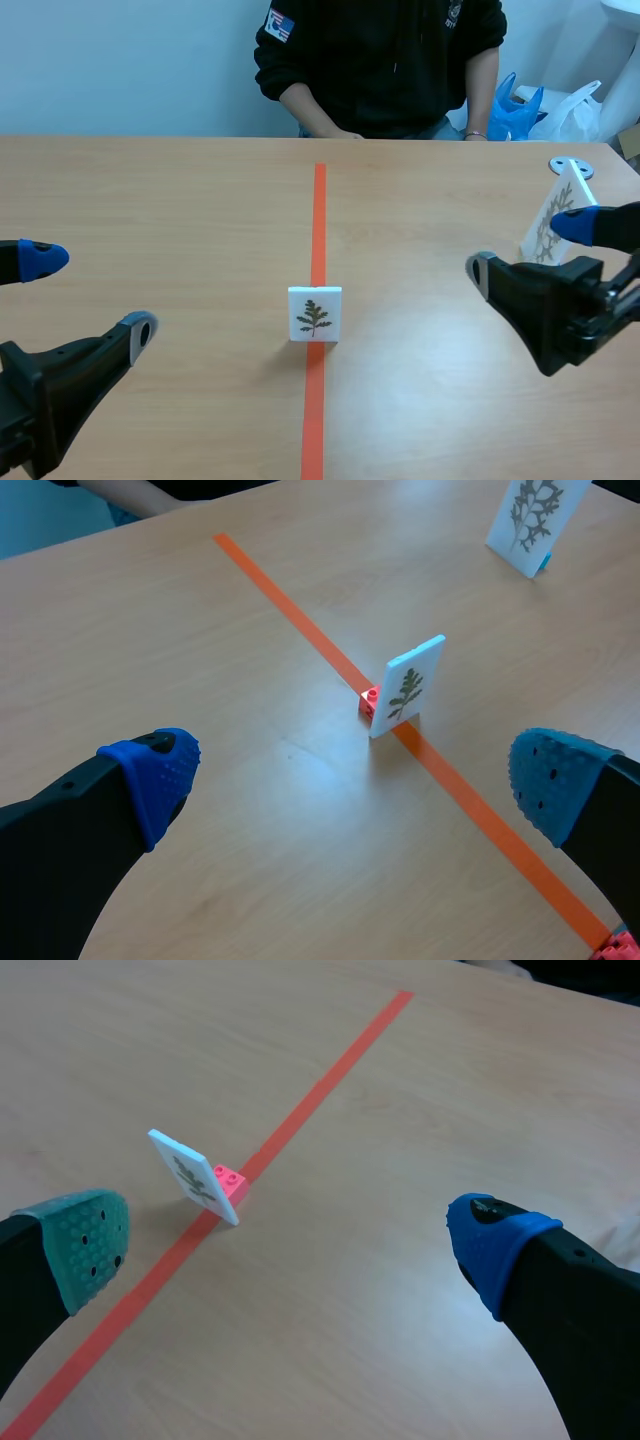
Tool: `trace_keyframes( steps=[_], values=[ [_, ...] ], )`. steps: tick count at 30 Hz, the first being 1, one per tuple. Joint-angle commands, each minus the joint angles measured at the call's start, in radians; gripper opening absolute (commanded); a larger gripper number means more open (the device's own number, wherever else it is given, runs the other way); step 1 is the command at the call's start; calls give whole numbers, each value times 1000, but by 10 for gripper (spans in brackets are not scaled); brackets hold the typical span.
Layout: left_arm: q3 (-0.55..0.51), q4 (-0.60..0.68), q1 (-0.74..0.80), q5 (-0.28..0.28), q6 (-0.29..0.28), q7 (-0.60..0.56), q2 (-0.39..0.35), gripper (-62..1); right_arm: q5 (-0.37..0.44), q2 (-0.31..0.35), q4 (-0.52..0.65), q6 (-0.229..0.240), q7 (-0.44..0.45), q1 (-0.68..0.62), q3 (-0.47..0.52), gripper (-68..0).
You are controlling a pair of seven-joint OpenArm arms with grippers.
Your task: Sort the leaf by its shape. The table is split by an orange tape line. A compound leaf with several leaflets goes to the left side, a simple leaf with one blade goes to the right side. Return to the home posture when a red brick is placed on the table.
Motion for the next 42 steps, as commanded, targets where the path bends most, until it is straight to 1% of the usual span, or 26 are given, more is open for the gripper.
trace_keyframes(
  steps=[1,5,14,18,24,32,33,35,38,40,42],
  values=[
    [2,21,-3,-11,-5,-14,4,14,-11,16,-21,0,30,38,-27,4],
    [2,21,-3,-11,-5,-14,4,14,-79,16,-89,0,78,114,-119,4],
    [2,21,-3,-11,-5,-15,5,14,-258,9,-256,-2,187,267,-328,4],
    [2,21,-3,-11,-5,-17,5,14,-329,-20,-338,-7,233,332,-407,4],
    [2,21,-3,-11,-5,-17,5,14,-413,-87,-476,-14,282,438,-507,4],
    [2,21,-3,-11,-5,-17,5,14,-528,-173,-645,-87,340,556,-622,4],
    [2,21,-3,-11,-5,-17,5,14,-541,-184,-664,-88,344,568,-634,4],
    [2,21,-3,-11,-5,-17,5,14,-568,-203,-696,-96,356,588,-657,4],
    [2,21,-3,-11,-5,-17,5,14,-596,-223,-730,-144,369,606,-692,4],
    [2,21,-3,-11,-5,-17,5,14,-612,-228,-747,-148,369,613,-711,2],
    [2,21,-3,-11,-5,-17,5,14,-616,-229,-756,-174,369,615,-726,-56]
  ],
)
